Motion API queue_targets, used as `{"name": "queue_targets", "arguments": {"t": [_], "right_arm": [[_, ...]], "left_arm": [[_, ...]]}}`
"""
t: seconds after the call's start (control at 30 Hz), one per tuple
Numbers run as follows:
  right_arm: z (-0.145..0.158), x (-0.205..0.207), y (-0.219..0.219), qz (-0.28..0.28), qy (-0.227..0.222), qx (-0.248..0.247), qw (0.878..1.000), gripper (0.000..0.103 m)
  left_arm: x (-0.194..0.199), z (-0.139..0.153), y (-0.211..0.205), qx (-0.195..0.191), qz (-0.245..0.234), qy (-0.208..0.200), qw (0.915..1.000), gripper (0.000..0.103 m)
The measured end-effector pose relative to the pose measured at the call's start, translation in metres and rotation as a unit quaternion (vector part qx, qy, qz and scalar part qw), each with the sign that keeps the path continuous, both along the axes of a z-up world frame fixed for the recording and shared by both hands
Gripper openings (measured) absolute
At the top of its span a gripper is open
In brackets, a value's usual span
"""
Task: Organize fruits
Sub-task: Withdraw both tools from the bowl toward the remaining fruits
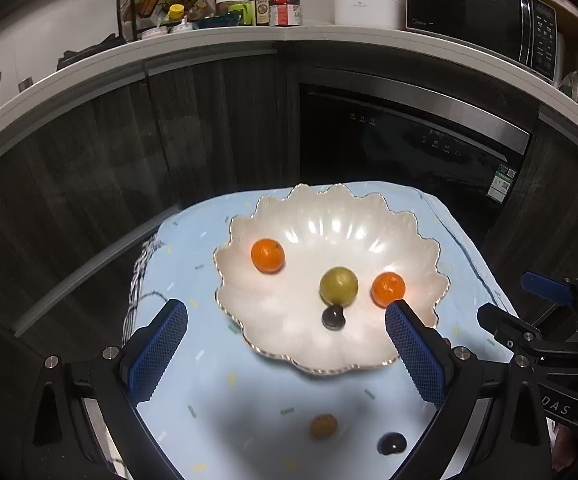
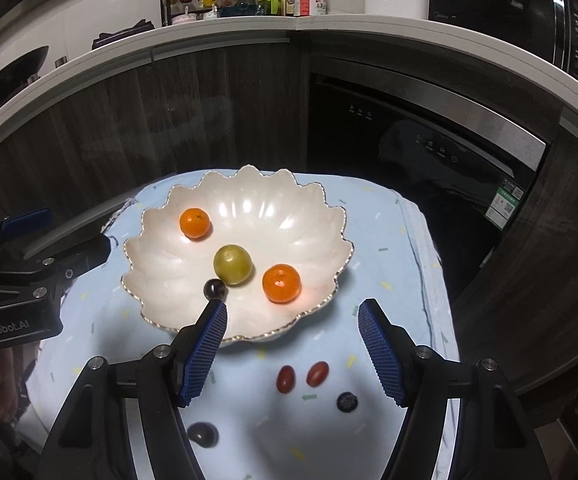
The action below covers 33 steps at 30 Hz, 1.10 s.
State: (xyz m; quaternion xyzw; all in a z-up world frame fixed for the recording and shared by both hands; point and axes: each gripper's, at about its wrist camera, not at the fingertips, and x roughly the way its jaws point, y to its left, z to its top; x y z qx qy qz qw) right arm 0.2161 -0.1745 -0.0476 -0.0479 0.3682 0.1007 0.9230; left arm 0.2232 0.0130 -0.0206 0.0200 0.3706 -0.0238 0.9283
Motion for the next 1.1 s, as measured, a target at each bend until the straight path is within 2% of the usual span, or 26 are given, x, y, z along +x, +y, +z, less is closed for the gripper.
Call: {"name": "queue_targets", "arguments": {"t": [0.33,0.73,1.1], "right_arm": [[-0.002,-0.020,-0.015,0.012,-0.011,-0.011,1.000,0.069],[-0.019,-0.039,-0.032,0.035,-0.008,-0.019,0.999,0.069],[-0.046,-0.056,-0.043,0.046,-0.004,-0.016,0.999,0.069]], "left_arm": [[-0.028,-0.021,-0.013,-0.025,0.017,0.039,0.9988,0.101],[-0.066,-0.047,-0.032,-0.029,0.043,0.060,0.9969,0.100],[-0.101,-0.078,-0.053,-0.014,0.001,0.088,0.9960,0.094]]}}
